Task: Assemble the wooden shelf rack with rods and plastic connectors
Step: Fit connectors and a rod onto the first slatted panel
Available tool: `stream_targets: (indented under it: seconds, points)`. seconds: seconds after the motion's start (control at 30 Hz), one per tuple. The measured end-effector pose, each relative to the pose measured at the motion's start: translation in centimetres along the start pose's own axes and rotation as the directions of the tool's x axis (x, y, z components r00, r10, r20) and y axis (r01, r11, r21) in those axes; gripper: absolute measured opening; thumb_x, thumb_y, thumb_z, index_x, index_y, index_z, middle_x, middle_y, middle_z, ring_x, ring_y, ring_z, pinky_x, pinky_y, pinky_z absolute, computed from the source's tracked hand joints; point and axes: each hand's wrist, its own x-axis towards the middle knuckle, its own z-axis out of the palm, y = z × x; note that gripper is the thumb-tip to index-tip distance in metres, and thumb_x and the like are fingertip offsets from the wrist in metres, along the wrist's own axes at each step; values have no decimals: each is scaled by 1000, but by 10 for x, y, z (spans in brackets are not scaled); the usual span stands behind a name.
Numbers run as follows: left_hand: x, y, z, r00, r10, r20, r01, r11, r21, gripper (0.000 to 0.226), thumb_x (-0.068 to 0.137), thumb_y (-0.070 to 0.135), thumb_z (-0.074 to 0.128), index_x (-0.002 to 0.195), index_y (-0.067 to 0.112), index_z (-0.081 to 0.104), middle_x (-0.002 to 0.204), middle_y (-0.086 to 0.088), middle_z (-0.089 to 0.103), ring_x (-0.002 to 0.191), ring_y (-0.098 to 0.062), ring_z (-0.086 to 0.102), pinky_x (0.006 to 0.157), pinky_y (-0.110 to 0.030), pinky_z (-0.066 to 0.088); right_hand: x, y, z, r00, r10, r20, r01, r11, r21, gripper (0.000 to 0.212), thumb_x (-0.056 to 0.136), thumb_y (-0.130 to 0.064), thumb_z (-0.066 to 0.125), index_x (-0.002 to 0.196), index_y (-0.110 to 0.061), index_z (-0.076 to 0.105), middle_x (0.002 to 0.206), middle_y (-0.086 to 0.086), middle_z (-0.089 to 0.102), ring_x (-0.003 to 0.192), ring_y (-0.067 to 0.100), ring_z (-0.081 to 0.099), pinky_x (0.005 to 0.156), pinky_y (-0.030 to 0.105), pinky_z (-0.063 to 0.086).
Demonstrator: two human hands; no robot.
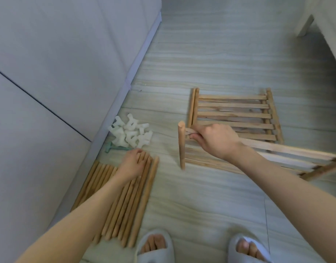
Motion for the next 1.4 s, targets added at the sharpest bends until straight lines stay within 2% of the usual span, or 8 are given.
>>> stream_targets:
  seconds: [0.33, 0.53, 0.7, 0.83, 0.97, 1.07, 1.23, 1.4]
  points:
    - [95, 6, 14, 989, -134, 63, 93, 895, 436, 78, 89, 6, 47, 149, 7, -2, 157, -10, 0, 144, -29, 3, 113, -48, 12, 2, 12, 12, 992, 18, -125, -25, 998, -60, 44, 91, -53, 20, 111, -26, 47, 84, 5, 67, 78, 34, 64, 54, 32, 31]
    - [98, -5, 35, 999, 4, -54, 17, 925, 380, 42, 90, 2, 47, 131, 1, 37, 134, -21, 34, 117, -37, 42, 94, -45, 41, 2, 11, 14, 990, 21, -137, -26, 999, -39, 42, 89, -53, 20, 107, -26, 47, 81, 6, 66, 75, 36, 63, 54, 33, 33]
    - [98, -10, 38, 991, 87, -97, -57, 959, 279, 28, 94, 11, 48, 121, 6, 51, 120, -18, 50, 106, -35, 52, 87, -40, 43, 0, 7, 12, 992, 31, -125, -35, 999, -35, 35, 92, -51, 25, 101, -25, 46, 77, 3, 64, 71, 35, 61, 49, 29, 24]
    - [89, 2, 33, 962, -12, -274, -35, 986, -165, 25, 90, 11, 55, 114, 7, 55, 105, -8, 55, 93, -21, 55, 77, -25, 41, 0, 3, 13, 995, 44, -85, -50, 996, -72, 32, 96, -50, 26, 102, -25, 44, 80, 4, 65, 72, 34, 62, 47, 29, 19]
    - [54, 23, 13, 970, -183, -160, -2, 652, -758, 14, 90, 11, 58, 103, 11, 52, 89, -6, 59, 64, -7, 61, 53, -16, 48, -2, 0, 11, 996, 40, -81, -46, 995, -85, 32, 97, -49, 27, 101, -23, 45, 81, 2, 65, 74, 32, 63, 48, 29, 23]
    - [21, 40, -7, 982, -151, -117, -29, 486, -874, 5, 90, 11, 55, 93, 16, 55, 74, -3, 59, 60, -9, 59, 52, -20, 46, -8, -9, 12, 996, 44, -72, -51, 993, -103, 31, 98, -48, 27, 101, -23, 46, 82, 2, 66, 74, 32, 63, 46, 29, 19]
    - [-29, 75, -36, 995, -103, -4, 1, 41, -999, 7, 91, 14, 52, 94, 11, 58, 67, 2, 55, 60, -8, 55, 60, -22, 51, -14, -20, 11, 997, 60, -40, -63, 995, -77, 31, 99, -45, 26, 104, -23, 46, 87, 2, 66, 78, 32, 62, 50, 30, 24]
    - [-67, 107, -44, 997, -61, -46, -37, 146, -989, 29, 96, 36, 44, 102, 12, 59, 86, -3, 62, 71, -10, 60, 66, -24, 47, -18, -23, 9, 997, 79, 10, -78, 997, -28, 31, 100, -44, 25, 110, -22, 44, 94, 6, 66, 84, 33, 62, 57, 32, 33]
